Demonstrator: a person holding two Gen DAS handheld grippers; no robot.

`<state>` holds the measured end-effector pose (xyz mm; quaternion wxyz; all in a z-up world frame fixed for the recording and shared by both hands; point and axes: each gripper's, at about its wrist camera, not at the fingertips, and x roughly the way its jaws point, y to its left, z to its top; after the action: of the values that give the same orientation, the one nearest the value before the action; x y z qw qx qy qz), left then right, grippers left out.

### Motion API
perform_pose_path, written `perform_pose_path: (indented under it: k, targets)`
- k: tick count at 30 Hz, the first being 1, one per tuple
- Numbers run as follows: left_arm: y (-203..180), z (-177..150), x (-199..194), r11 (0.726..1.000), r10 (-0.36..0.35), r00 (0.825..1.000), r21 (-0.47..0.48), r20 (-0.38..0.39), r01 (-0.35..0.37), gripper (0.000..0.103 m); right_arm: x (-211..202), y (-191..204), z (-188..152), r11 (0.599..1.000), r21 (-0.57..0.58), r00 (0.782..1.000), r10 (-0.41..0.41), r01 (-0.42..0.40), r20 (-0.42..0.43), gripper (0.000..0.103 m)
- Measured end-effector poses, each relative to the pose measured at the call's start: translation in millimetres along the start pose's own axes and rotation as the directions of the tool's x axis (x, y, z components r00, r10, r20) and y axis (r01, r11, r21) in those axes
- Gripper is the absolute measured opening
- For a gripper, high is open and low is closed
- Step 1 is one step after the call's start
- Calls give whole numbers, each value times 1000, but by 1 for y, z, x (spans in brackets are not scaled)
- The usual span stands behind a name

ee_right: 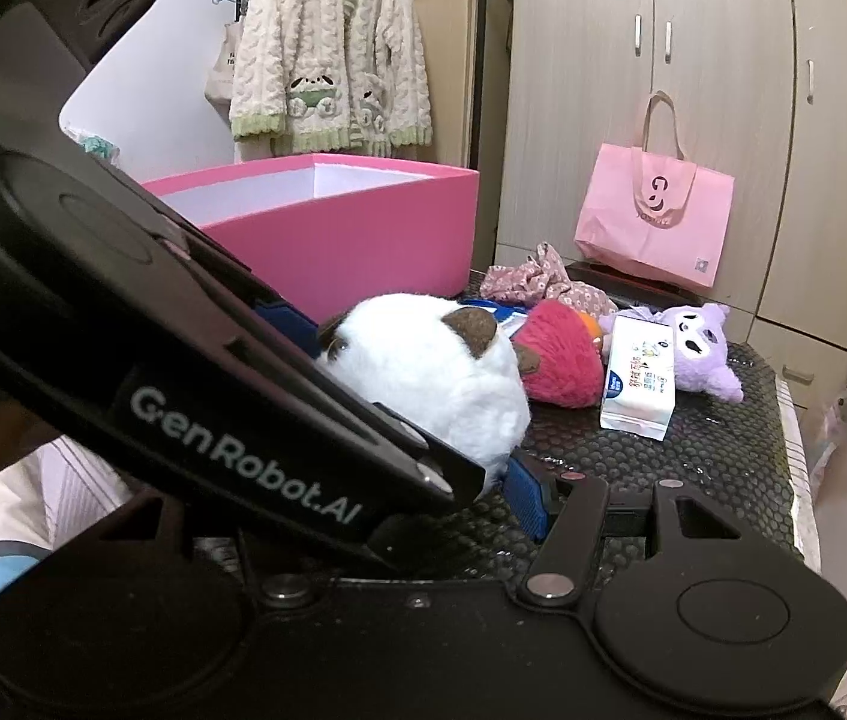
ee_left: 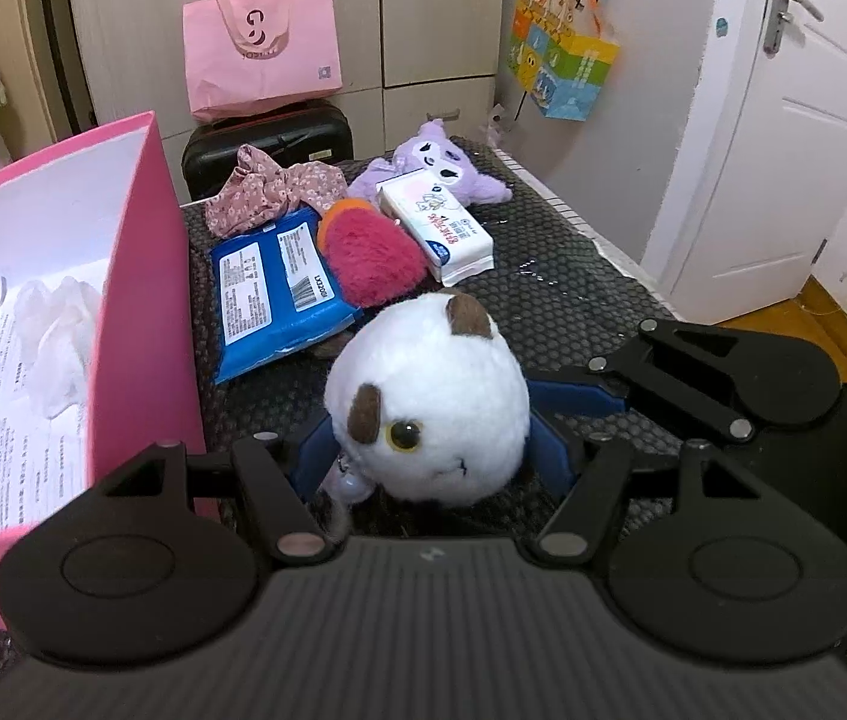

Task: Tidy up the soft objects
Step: 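Grasp the white plush dog with the left gripper, then lower the plush dog into the pink box and open the left gripper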

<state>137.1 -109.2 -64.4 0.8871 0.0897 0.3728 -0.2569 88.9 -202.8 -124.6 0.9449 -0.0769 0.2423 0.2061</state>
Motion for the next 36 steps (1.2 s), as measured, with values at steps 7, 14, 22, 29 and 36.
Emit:
perform_pose_path:
  k: [7, 14, 22, 29, 36]
  targets:
    - [-6, -11, -34, 1000, -16, 999, 5, 37, 16, 66, -28, 19, 6, 1000, -6, 1000, -6, 6, 10, 65]
    - [-11, -22, -69, 999, -15, 998, 36, 62, 13, 66, -54, 42, 12, 999, -31, 1000, -17, 17, 25, 65]
    - [-5, -30, -102, 1000, -1, 995, 24, 101, -1, 66, -72, 68, 25, 997, -68, 999, -18, 21, 39, 65]
    - [13, -28, -133, 998, 56, 984, 7, 171, -58, 66, -73, 88, 49, 990, -143, 995, 3, 10, 95, 65]
    - [46, -14, -153, 988, 152, 951, -60, 270, -141, 66, -55, 93, 88, 988, -147, 980, 78, -51, 181, 65]
